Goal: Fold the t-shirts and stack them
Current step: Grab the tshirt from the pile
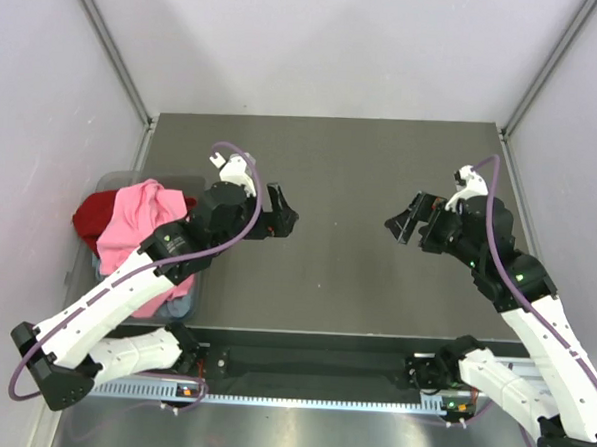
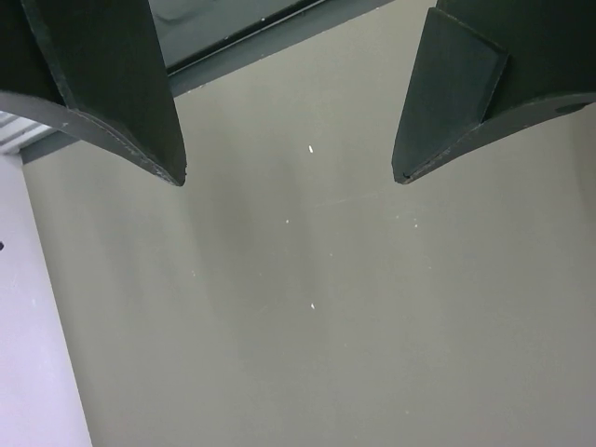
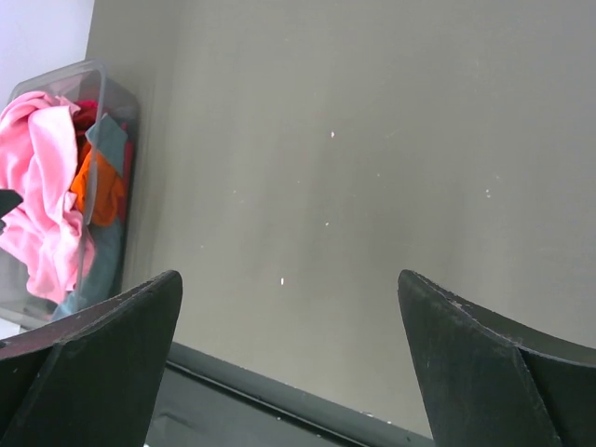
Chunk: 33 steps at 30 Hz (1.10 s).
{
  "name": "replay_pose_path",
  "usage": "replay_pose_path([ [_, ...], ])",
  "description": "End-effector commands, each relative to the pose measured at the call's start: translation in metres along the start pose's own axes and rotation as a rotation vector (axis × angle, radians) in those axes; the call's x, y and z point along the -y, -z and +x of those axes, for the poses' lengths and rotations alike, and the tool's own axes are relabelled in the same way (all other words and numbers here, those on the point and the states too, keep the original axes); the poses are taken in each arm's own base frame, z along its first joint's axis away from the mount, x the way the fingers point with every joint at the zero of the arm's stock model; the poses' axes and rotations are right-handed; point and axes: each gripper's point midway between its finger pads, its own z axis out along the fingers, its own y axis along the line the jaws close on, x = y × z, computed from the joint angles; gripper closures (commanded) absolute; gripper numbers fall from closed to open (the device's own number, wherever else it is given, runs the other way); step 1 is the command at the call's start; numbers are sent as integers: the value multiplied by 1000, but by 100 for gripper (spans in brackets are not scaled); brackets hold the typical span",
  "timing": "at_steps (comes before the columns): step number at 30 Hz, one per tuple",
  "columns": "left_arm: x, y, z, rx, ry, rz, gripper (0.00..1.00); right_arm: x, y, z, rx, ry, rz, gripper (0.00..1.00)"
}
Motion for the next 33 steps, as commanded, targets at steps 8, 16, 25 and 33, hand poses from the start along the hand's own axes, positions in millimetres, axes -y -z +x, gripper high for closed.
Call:
replay_pose_path([
  [8,-63,-1,-37,135,51,-387,5,1,1,-13,70,-10,21,0],
  [16,-235,39,-61,159,361,-1004,19,-14,-1,-9,117,-5,-114,0],
  [25,-291,77,-24,264,478,-1280,22,-28,-14,6,37,15,-206,0],
  [33,-316,66,13,197,470,-1389,32,-32,-14,0,59,32,-220,0],
])
